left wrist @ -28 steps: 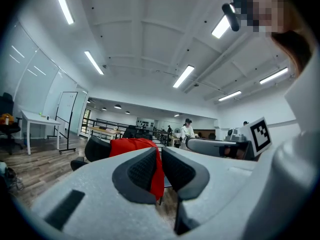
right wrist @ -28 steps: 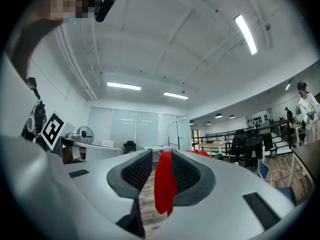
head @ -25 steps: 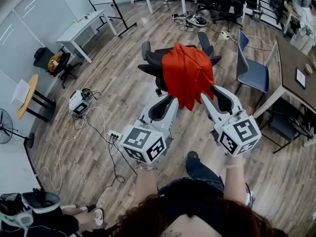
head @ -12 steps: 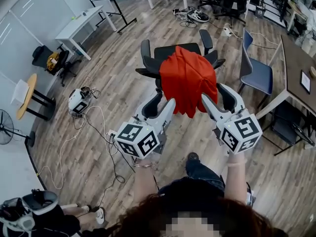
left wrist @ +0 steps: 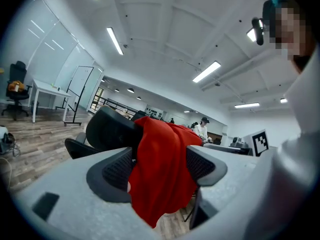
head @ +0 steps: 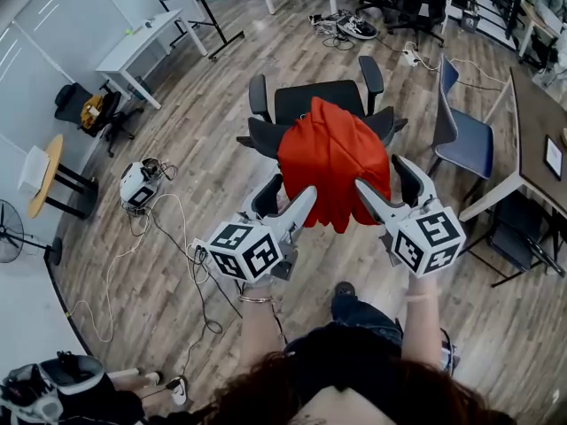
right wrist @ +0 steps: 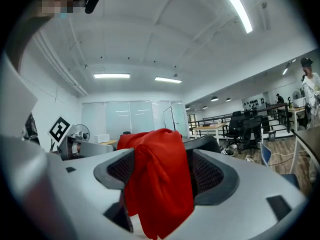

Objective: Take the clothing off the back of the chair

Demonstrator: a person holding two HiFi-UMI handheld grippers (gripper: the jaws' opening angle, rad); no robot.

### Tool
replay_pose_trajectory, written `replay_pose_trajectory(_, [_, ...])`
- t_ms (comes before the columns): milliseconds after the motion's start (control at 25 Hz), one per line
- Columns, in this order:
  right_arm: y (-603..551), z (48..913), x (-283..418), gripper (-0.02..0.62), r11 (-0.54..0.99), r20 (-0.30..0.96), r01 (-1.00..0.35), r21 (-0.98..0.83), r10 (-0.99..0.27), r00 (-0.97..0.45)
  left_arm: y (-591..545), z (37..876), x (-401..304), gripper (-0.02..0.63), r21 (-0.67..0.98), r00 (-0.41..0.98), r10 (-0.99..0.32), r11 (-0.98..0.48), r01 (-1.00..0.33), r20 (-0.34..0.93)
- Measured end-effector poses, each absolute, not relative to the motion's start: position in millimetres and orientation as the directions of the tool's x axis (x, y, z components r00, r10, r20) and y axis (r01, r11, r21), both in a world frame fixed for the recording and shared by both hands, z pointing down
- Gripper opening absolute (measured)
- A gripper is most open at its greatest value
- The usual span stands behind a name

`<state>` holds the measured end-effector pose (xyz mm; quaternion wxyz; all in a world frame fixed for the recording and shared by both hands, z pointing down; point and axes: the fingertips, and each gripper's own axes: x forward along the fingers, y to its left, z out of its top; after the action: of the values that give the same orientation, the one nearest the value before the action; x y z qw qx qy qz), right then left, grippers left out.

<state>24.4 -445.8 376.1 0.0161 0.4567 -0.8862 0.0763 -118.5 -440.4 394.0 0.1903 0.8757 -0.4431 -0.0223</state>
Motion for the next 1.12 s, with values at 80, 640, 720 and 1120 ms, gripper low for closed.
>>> replay_pose_trajectory(80, [-452.8, 381.7, 21.8, 0.331, 0.590, 0.101, -0.793, -0.150, -0.789, -0.606, -448.6, 397.3, -116.5, 0.345, 0.373, 0.616, -0.777, -0.538, -0.756, 0.128])
replay_pose_trajectory(640, [-482.0, 410.8, -2.4, 0.344, 0.685, 0.138, -0.692, -0.229, -0.680, -0.720, -466.3, 407.8, -62.9, 0.281, 0.396, 0.735, -0.665, -0.645, -0.654, 0.131])
replay_pose_trajectory(720, [-482.1, 411.4, -5.8, 0.338, 0.697, 0.132, -0.679, -0.232, -0.669, -0.732, -465.1, 407.2, -60.2, 0.236, 0.402, 0.743, -0.658, -0.651, -0.643, 0.123])
replay_pose_trajectory(1120, [-460.9, 396.9, -32.9, 0.133, 0.760, 0.102, -0.589, -0.274, -0.586, -0.804, -450.0, 389.4, -63.0, 0.111, 0.347, 0.736, -0.666, -0.667, -0.660, 0.120])
